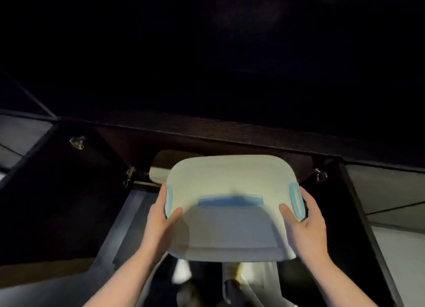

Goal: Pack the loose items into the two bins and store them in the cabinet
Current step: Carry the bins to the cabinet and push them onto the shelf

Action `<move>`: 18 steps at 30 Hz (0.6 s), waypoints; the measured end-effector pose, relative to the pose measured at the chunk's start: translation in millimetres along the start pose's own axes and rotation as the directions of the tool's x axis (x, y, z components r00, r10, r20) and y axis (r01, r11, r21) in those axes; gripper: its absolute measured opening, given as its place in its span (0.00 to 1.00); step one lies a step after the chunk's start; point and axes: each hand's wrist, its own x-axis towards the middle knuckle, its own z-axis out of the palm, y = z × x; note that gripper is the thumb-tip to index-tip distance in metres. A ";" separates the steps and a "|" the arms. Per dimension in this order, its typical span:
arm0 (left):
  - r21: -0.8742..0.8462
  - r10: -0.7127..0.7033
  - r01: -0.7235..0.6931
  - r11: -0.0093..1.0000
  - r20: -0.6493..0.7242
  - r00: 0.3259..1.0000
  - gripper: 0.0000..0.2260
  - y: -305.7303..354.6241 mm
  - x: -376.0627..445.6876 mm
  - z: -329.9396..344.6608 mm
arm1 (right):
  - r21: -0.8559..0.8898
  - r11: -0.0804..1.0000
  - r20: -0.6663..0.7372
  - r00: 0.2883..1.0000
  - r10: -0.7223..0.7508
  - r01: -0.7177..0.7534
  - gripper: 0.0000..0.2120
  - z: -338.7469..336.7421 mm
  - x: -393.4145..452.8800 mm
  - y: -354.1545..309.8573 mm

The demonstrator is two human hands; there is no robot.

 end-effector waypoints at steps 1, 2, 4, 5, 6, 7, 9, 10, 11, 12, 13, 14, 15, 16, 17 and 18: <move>0.013 -0.025 0.025 1.000 0.012 1.000 0.29 -9.8 1.2 3.3 | -0.028 1.000 0.012 1.000 0.002 -0.002 0.23 2.5 0.9 7.5; 0.029 -0.049 0.049 0.998 0.022 0.999 0.27 -26.0 5.0 7.7 | -0.056 0.998 0.028 1.000 0.003 -0.002 0.22 5.9 3.8 16.2; 0.076 -0.103 0.098 0.992 0.065 0.993 0.20 -62.1 7.7 19.5 | -0.112 0.993 0.051 0.998 0.038 -0.032 0.20 13.9 12.7 46.6; 0.153 -0.089 0.079 0.985 0.057 0.994 0.18 -77.5 11.1 29.0 | -0.137 0.989 0.055 0.997 0.061 -0.053 0.19 19.1 16.1 63.2; 0.176 -0.135 0.128 0.976 0.023 0.991 0.20 -93.7 17.6 40.1 | -0.160 0.984 0.058 0.994 0.088 -0.078 0.19 23.9 19.6 80.9; 0.190 -0.159 0.155 0.970 0.009 0.987 0.21 -106.7 23.3 50.8 | -0.176 0.978 0.060 0.991 0.121 -0.108 0.20 28.4 25.2 100.1; 0.091 -0.263 0.259 0.962 0.038 0.964 0.23 -136.1 33.0 66.8 | -0.205 0.965 0.066 0.981 0.181 -0.164 0.23 36.7 39.7 136.9; 0.087 -0.342 0.336 0.938 0.055 0.938 0.30 -152.5 40.1 75.2 | -0.222 0.957 0.077 0.975 0.207 -0.186 0.24 40.1 47.7 155.0; 0.116 -0.368 0.358 0.926 0.074 0.927 0.36 -168.6 46.1 82.5 | -0.236 0.948 0.091 0.966 0.240 -0.213 0.24 43.6 55.9 172.3; 0.100 -0.394 0.385 0.917 0.094 0.914 0.38 -183.0 50.6 89.7 | -0.252 0.936 0.109 0.954 0.278 -0.244 0.24 47.1 64.0 188.2; 0.079 -0.418 0.412 0.908 0.096 0.903 0.40 -196.6 54.3 97.3 | -0.265 0.926 0.123 0.943 0.308 -0.268 0.24 50.6 72.1 203.4; 0.076 -0.432 0.427 0.901 0.076 0.898 0.41 -210.2 59.6 106.6 | -0.270 0.920 0.126 0.937 0.325 -0.283 0.23 54.5 80.5 217.0; 0.085 -0.445 0.439 0.894 0.063 0.893 0.42 -222.1 66.6 115.5 | -0.277 0.915 0.121 0.934 0.337 -0.294 0.23 58.7 89.5 229.3; 0.078 -0.459 0.454 0.888 0.076 0.885 0.42 -231.1 74.1 124.0 | -0.291 0.907 0.118 0.929 0.349 -0.304 0.24 63.4 98.6 240.5; 0.062 -0.461 0.457 0.887 0.083 0.883 0.42 -239.4 81.9 131.5 | -0.304 0.897 0.112 0.923 0.369 -0.322 0.24 67.9 106.6 249.6; 0.069 -0.458 0.454 0.889 0.085 0.885 0.42 -249.2 90.8 138.3 | -0.307 0.890 0.106 0.917 0.386 -0.339 0.25 72.2 114.1 257.1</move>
